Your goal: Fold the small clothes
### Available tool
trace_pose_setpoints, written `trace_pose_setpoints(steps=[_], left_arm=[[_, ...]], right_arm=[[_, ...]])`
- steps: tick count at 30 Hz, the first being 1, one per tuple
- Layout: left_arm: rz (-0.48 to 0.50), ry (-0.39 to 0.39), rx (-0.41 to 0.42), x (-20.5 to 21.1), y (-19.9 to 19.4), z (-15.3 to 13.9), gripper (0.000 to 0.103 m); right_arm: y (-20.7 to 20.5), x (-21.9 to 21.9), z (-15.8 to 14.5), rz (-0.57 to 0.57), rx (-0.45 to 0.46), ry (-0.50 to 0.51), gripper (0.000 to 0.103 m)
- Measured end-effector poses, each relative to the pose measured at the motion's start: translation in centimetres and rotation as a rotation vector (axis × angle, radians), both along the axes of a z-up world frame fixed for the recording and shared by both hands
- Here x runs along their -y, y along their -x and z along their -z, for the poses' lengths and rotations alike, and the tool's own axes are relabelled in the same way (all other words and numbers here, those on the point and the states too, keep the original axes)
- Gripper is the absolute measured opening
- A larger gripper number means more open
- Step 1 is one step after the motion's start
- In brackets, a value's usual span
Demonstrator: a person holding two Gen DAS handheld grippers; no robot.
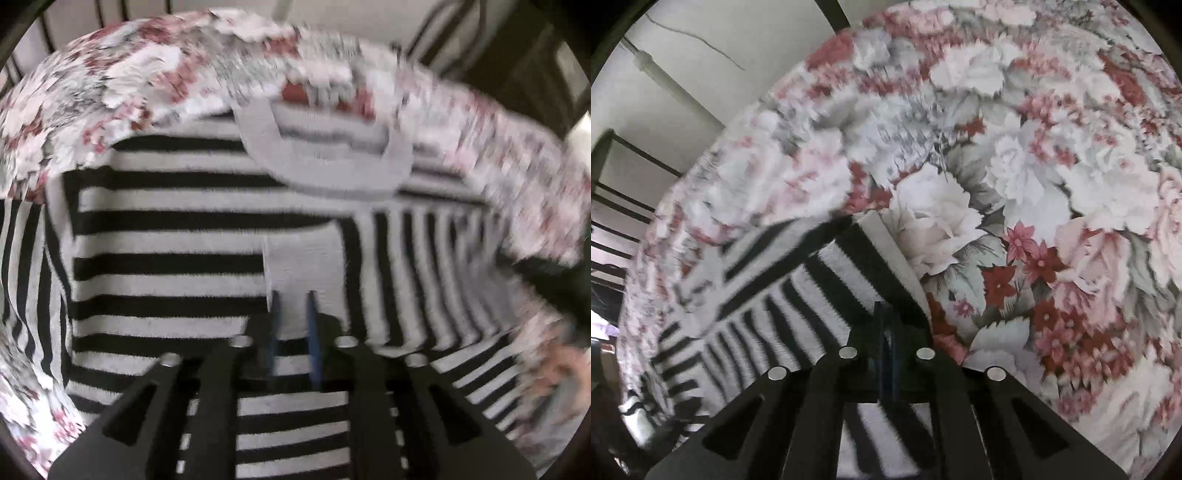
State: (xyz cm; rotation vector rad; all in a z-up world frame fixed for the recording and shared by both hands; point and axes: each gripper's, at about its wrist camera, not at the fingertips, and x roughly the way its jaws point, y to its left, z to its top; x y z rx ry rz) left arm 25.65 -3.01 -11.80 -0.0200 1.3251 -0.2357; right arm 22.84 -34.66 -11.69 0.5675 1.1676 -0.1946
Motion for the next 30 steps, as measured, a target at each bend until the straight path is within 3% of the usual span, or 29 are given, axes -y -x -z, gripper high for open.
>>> trace_pose_setpoints(steps=[2, 4, 6, 7, 9, 11, 14, 17, 21, 24, 26, 30], left_arm=[[-0.013, -0.026, -0.035, 0.2, -0.1, 1.7, 0.025], [-0.029, -0.013, -0.039, -0.3, -0.3, 1.3, 0.027], [-0.062, -0.004, -0.029, -1.3, -0.4, 0.2, 0.027], [-0.074, -0.004, -0.021, -1.8, -0.4, -0.3, 0.027], [-0.115, -0.013, -0.004, -3.8, -0.5, -1.6, 0.029], [-0.199, -0.020, 0.000, -7.3, -0.3, -2.9, 0.035], [-0.367, 0.018, -0.006, -15.1, 0.3, -4.4, 0.044], [-0.567, 0.067, -0.030, -23.9, 1.2, -4.5, 0.045], [-0.738, 0.132, -0.105, -30.8, 3.6, -3.3, 0.044], [-0.729, 0.097, -0.136, -31.8, 4.9, -3.0, 0.044], [-0.685, -0.038, -0.112, -31.6, 4.8, -3.2, 0.045], [-0.541, -0.199, -0.114, -28.9, 3.3, -2.4, 0.046]], right_arm=[[1.5, -1.4, -1.4, -0.046, 0.009, 0.020, 0.008], [2.9, -2.7, -1.5, -0.085, -0.018, -0.008, 0.010], [4.0, -4.2, -0.4, -0.135, -0.080, -0.027, 0.017], [4.2, -4.8, 0.8, -0.163, -0.119, -0.019, 0.026], [4.0, -5.6, 2.3, -0.201, -0.160, 0.013, 0.026], [4.1, -4.9, 1.5, -0.138, -0.137, -0.036, 0.026], [4.0, -4.4, -0.1, -0.112, -0.070, -0.099, 0.037], [4.3, -4.3, -1.4, -0.113, -0.034, -0.104, 0.040], [4.0, -4.6, -1.7, -0.103, -0.019, -0.144, 0.041], [3.9, -3.8, -1.8, -0.079, -0.008, -0.197, 0.041], [3.7, -4.7, -1.7, -0.075, -0.004, -0.217, 0.041], [3.6, -5.1, -1.7, -0.087, -0.006, -0.211, 0.042]])
